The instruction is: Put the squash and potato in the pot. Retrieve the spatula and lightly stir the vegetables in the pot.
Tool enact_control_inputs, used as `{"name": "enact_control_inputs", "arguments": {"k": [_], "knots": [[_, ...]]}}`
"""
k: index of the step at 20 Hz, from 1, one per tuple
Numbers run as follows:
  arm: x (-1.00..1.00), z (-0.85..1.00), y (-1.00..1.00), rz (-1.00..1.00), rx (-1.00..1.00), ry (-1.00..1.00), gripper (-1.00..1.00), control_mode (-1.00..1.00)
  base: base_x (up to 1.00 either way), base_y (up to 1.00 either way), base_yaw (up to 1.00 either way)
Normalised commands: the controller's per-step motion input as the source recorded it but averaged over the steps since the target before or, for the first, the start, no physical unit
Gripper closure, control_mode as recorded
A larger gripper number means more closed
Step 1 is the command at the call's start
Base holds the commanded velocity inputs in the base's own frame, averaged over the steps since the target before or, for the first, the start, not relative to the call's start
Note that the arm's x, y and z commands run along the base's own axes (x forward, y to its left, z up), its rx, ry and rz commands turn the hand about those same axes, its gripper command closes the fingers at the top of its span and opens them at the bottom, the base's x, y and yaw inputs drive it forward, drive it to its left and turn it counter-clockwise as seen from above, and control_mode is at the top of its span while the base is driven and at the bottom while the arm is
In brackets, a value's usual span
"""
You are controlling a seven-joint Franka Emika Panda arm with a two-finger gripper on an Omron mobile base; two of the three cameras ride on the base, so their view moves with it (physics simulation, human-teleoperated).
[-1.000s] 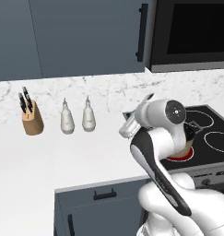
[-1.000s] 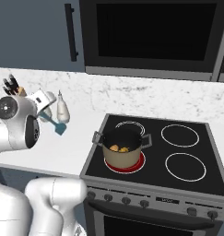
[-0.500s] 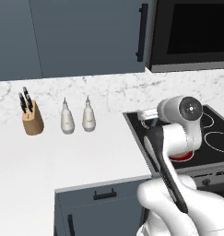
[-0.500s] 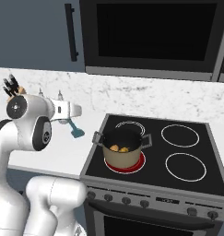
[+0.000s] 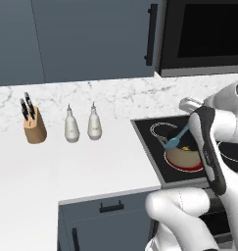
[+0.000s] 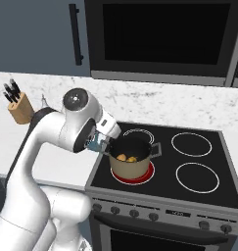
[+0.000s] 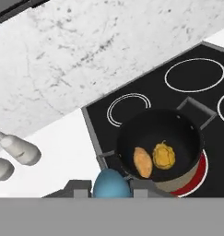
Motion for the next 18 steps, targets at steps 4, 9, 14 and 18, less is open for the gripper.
{"name": "enact_control_inputs", "arguments": {"k": [4, 9, 14, 18], "knots": [[0.35, -0.11, -0.90, -0.13, 0.48, 0.17, 1.00, -1.00, 0.00, 0.00, 0.00], [0.40, -0.36, -0.56, -0.07, 0.39, 0.11, 1.00, -1.00, 0.00, 0.00, 0.00], [0.36, -0.22, -0.43, -0.11, 0.11, 0.01, 1.00, -1.00, 0.00, 0.00, 0.00], [0.38, -0.20, -0.41, -0.17, -0.01, 0.01, 1.00, -1.00, 0.00, 0.00, 0.00]]}}
